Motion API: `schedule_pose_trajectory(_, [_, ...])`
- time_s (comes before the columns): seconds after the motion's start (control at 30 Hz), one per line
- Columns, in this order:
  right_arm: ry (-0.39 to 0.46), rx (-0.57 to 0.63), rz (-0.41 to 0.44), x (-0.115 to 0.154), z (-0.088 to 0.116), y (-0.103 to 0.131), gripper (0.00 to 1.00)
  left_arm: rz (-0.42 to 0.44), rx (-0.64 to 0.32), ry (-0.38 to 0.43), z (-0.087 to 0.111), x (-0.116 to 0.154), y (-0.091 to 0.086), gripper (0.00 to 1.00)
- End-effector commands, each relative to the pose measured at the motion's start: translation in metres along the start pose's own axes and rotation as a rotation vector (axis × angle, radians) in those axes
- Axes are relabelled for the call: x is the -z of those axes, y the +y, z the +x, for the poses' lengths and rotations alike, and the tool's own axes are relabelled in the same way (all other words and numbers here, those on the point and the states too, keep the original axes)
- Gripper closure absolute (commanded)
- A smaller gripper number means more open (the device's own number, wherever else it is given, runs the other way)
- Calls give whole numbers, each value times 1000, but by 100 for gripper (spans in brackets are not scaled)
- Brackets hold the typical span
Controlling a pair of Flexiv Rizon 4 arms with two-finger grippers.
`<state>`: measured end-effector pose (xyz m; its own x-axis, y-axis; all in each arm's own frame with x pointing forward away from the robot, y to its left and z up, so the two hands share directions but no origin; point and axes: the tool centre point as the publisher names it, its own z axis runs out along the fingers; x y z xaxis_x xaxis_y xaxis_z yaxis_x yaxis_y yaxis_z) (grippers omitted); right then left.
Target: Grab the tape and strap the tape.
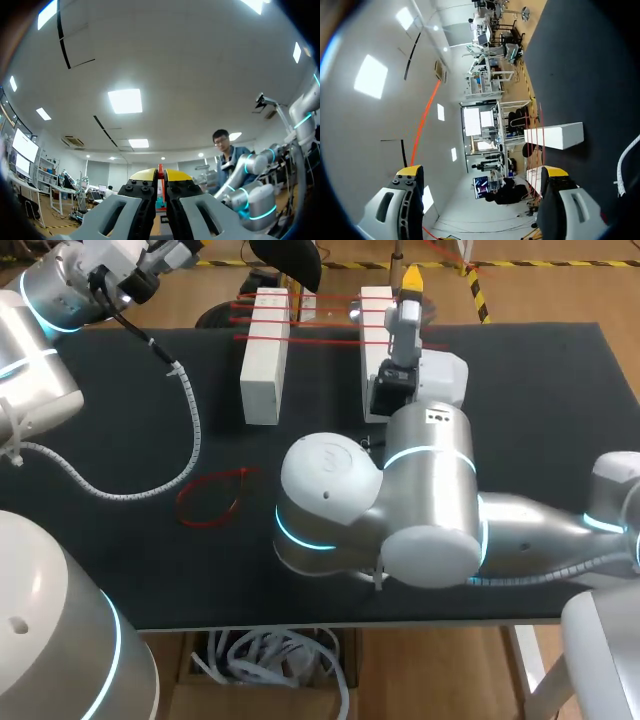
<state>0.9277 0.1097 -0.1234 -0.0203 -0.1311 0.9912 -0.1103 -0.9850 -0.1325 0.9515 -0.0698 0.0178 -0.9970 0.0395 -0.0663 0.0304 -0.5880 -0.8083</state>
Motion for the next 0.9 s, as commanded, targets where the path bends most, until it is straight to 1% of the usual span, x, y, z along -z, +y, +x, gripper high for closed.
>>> schedule_pose_trajectory(0.03, [0,-13,25,2,10,9,0,2,-1,3,-1,1,1,100])
schedule_pose_trajectory(0.3, [33,-41,-18,1,33,20,0,2,-1,3,-1,1,1,100])
schedule_pose_trajectory(0.37, [33,-42,-26,-2,38,22,0,2,-1,3,-1,1,1,100])
schedule_pose_trajectory(0.43, [10,-58,-32,-6,41,24,0,2,-1,3,-1,1,1,100])
schedule_pose_trajectory(0.53, [-9,-76,-26,-11,48,26,0,2,-1,3,-1,1,1,100])
schedule_pose_trajectory(0.77, [-5,-105,-2,-15,69,29,0,2,-1,3,-1,1,1,100])
schedule_pose_trajectory(0.9, [3,-111,-6,-15,80,32,0,2,-1,3,-1,1,1,100])
